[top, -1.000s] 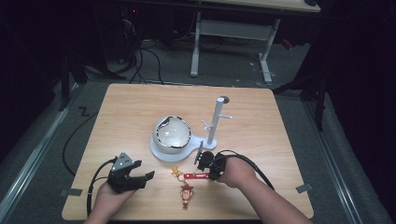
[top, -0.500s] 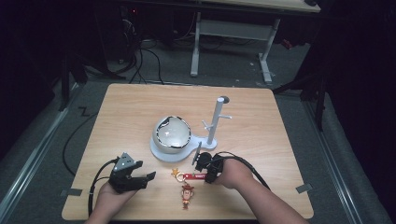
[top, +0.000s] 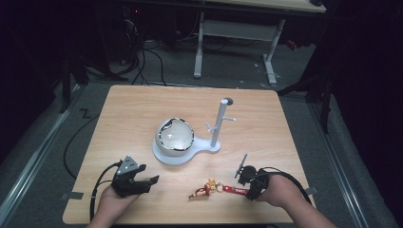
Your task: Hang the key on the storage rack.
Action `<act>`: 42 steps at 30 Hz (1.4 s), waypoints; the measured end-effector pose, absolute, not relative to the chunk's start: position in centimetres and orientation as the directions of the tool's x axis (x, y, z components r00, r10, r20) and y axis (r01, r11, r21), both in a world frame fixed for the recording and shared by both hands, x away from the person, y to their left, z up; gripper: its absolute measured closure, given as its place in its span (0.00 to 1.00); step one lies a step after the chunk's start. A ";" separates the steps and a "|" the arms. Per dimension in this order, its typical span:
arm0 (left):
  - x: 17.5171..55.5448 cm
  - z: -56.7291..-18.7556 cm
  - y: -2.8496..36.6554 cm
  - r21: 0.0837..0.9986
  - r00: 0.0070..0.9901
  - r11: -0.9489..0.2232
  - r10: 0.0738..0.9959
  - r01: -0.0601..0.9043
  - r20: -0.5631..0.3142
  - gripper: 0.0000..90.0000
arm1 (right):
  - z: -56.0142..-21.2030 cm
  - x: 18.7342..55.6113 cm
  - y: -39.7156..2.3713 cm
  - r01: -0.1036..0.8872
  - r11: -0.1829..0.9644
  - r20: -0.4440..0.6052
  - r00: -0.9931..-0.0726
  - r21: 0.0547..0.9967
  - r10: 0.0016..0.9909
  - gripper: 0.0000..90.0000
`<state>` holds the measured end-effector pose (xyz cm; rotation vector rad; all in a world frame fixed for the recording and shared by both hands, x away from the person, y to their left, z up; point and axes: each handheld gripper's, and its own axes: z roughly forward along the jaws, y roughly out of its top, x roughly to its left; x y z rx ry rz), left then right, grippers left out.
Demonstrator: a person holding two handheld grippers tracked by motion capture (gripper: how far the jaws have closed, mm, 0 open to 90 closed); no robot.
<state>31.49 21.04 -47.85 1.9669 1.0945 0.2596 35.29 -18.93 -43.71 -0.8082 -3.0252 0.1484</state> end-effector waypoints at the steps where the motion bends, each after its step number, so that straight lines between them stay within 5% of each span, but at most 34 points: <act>1: 31.5 -47.9 21.0 0.757 0.593 -0.255 0.777 0.602 -0.210 0.33 | -43.6 35.2 -18.6 0.489 0.869 -0.009 -0.872 -0.075 0.490 0.57; 7: 31.4 -47.9 21.0 0.754 0.592 -0.260 0.780 0.603 -0.205 0.33 | -44.5 35.1 -13.8 0.379 0.925 -0.005 -0.925 -0.015 0.379 0.63; 14: 31.5 -48.0 21.3 0.756 0.595 -0.260 0.777 0.601 -0.206 0.33 | -45.0 36.2 -11.1 0.305 0.951 -0.023 -0.952 -0.055 0.304 0.75; 21: 31.4 -47.7 21.2 0.762 0.602 -0.263 0.773 0.592 -0.201 0.33 | -45.3 36.3 -9.7 0.246 0.964 -0.027 -0.969 -0.104 0.245 0.71; 24: 31.5 -47.8 21.1 0.761 0.605 -0.266 0.771 0.591 -0.200 0.33 | -45.3 36.4 -9.7 0.248 0.964 0.016 -0.968 -0.094 0.251 0.82; 42: 31.4 -47.8 21.1 0.756 0.608 -0.274 0.768 0.595 -0.200 0.35 | -45.3 36.5 -9.7 0.270 0.958 0.030 -0.961 -0.097 0.274 0.83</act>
